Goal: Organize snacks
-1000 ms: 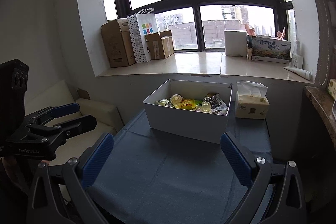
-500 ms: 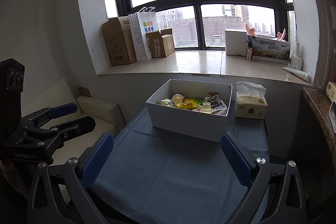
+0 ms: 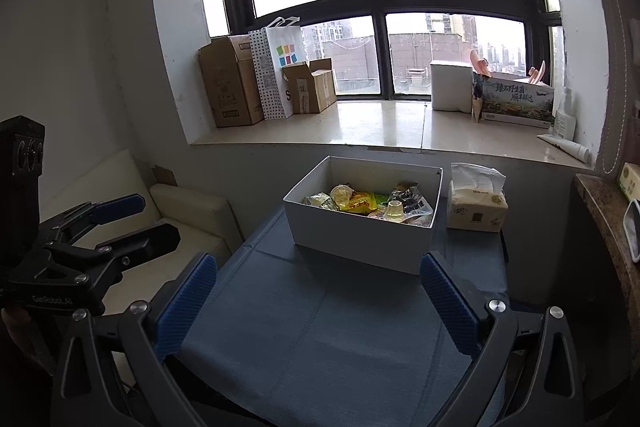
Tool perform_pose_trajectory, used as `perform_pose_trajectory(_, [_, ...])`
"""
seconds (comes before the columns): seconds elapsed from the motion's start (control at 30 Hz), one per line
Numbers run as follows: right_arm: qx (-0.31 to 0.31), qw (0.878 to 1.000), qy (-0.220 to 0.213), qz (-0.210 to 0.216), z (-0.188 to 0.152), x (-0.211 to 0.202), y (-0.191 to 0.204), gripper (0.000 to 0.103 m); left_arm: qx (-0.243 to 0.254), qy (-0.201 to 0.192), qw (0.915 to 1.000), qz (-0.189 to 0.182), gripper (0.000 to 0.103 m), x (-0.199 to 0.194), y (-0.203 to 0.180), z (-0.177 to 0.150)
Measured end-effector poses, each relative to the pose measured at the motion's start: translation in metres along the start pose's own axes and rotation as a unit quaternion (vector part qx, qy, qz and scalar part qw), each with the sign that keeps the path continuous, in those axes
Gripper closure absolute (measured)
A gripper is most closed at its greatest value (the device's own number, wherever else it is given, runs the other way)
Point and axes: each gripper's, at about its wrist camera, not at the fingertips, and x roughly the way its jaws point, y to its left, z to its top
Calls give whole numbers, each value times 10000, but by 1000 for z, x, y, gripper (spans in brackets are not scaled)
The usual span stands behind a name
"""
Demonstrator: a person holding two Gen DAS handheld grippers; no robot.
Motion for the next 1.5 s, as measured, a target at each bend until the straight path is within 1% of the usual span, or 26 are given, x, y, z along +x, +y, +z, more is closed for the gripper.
perform_pose_trajectory(0.2, [-39,10000,-52,37,1,-2,4,0,-27,-27,10000,29,0,-2,0,4])
perform_pose_trajectory(0.77, [75,9999,-85,18,0,-5,0,0,31,31,10000,27,0,-1,-4,2])
perform_pose_trajectory(1.5, [101,9999,-40,45,-4,-3,1,0,24,83,10000,-16,0,2,-2,0])
